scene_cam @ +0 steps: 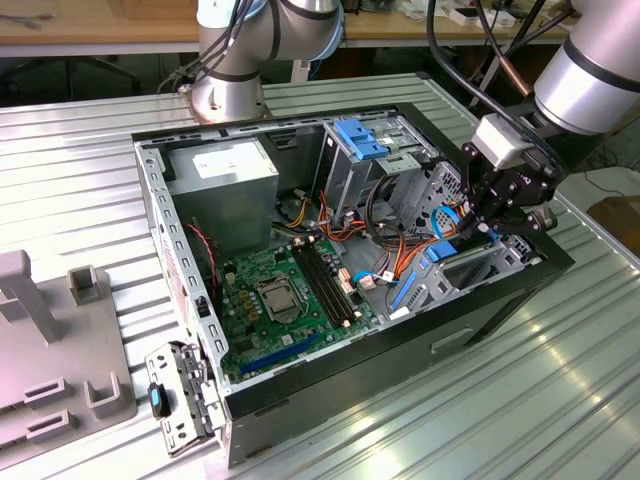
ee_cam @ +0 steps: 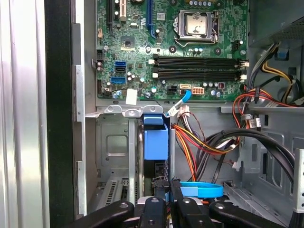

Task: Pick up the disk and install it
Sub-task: 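Insert the second disk wire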

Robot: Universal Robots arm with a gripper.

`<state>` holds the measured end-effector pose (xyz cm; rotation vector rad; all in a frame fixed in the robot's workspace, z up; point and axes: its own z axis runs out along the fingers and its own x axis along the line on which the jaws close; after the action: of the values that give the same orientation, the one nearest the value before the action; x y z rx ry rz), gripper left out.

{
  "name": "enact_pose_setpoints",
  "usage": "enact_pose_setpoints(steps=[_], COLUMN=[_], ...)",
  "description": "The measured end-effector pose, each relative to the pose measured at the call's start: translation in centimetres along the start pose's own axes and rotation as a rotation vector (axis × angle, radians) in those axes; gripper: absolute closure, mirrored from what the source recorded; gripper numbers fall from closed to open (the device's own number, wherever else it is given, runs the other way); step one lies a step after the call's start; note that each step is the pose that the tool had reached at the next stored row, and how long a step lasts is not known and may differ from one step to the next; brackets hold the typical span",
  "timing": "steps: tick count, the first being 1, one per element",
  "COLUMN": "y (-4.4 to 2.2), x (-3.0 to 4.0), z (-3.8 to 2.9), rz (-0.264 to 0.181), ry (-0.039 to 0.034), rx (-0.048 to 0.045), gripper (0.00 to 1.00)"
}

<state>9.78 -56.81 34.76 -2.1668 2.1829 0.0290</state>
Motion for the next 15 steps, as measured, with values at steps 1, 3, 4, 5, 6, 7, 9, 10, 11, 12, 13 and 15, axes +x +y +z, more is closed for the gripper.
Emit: enact_pose_setpoints(steps=[1, 3, 4, 5, 6, 7, 9, 10, 11, 12, 13, 15], y=[-0.02, -0.28, -0.28, -0.28, -0.28, -0.28, -0.28, -0.28, -0.28, -0.27, -0.27, -0.27], x=[0.00, -0.01, 0.00, 0.00, 0.00, 0.00, 0.01, 0.01, 0.01, 0.02, 0.02, 0.02], z=[0.00, 0.00, 0.01, 0.02, 0.03, 0.09, 0.18, 0.23, 0.26, 0.32, 0.34, 0.40], rz=[0.000, 0.001, 0.001, 0.001, 0.001, 0.001, 0.001, 0.001, 0.001, 0.001, 0.001, 0.001], ry=[0.0001, 0.0003, 0.0004, 0.0004, 0.0003, 0.0002, 0.0004, 0.0006, 0.0006, 0.0004, 0.0005, 0.0005], rx=[0.0000, 0.0000, 0.0001, 0.0000, 0.0001, 0.0000, 0.0001, 0.0000, 0.0000, 0.0000, 0.0000, 0.0001], gripper=[0.84, 0.84, 0.84, 0.84, 0.84, 0.84, 0.84, 0.84, 0.84, 0.84, 0.84, 0.84])
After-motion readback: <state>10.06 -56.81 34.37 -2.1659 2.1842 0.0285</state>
